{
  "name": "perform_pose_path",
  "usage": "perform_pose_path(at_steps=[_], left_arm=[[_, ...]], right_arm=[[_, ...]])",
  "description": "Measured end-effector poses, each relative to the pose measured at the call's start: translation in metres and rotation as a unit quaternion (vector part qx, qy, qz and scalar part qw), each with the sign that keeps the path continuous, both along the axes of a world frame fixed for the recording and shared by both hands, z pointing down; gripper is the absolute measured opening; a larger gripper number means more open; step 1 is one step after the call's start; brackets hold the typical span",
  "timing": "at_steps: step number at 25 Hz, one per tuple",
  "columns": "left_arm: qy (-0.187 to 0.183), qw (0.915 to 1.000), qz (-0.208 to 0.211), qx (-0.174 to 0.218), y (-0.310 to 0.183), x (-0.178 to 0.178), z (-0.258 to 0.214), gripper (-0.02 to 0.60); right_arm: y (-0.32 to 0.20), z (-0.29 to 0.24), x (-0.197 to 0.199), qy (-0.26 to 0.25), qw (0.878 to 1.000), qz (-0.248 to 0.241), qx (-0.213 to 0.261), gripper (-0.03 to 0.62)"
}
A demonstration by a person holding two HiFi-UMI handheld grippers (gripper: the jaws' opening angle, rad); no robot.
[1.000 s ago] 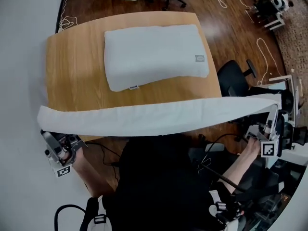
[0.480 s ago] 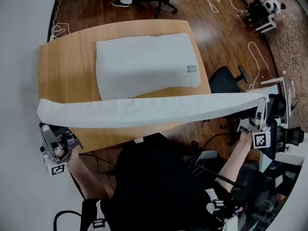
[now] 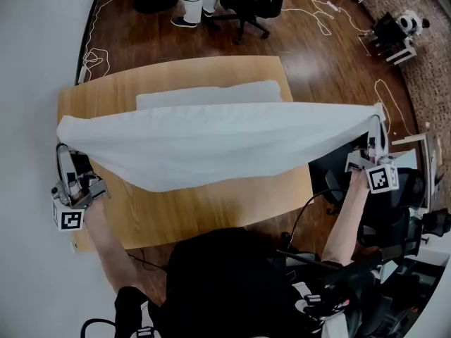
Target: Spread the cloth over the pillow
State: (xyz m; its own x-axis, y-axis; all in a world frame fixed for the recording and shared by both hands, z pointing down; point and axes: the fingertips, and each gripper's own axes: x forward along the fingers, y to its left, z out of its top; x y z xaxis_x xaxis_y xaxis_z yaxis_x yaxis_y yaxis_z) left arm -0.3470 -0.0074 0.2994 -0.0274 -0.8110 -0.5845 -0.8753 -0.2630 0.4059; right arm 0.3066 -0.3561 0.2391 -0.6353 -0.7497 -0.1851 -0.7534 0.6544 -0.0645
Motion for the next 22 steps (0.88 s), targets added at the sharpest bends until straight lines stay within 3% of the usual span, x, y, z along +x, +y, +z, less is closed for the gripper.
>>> perform_pose_path(at_steps=[7,14,18,20,21,22], left_arm=[[0.025,0.995,-0.029,-0.092,-0.115,-0.056,0.052,0.003],[0.09,0.9767,-0.031,-0.192,-0.204,-0.112,0.159,0.003],[0.085,0.9534,-0.076,-0.28,-0.234,-0.13,0.232,0.003],[0.078,0.9298,-0.071,-0.353,-0.246,-0.132,0.28,0.005],[0.079,0.9111,-0.059,-0.4,-0.247,-0.132,0.307,0.014],[0.08,0.89,-0.048,-0.446,-0.243,-0.13,0.332,0.105]], right_arm=[[-0.153,0.077,-0.071,0.038,0.998,-0.032,-0.037,0.006],[-0.267,0.219,-0.145,0.097,0.985,-0.044,-0.136,0.006],[-0.303,0.311,-0.168,0.148,0.968,-0.044,-0.2,0.006],[-0.309,0.371,-0.174,0.208,0.942,-0.048,-0.261,0.018],[-0.308,0.404,-0.175,0.247,0.919,-0.05,-0.304,0.121],[-0.304,0.432,-0.173,0.28,0.895,-0.052,-0.344,0.288]])
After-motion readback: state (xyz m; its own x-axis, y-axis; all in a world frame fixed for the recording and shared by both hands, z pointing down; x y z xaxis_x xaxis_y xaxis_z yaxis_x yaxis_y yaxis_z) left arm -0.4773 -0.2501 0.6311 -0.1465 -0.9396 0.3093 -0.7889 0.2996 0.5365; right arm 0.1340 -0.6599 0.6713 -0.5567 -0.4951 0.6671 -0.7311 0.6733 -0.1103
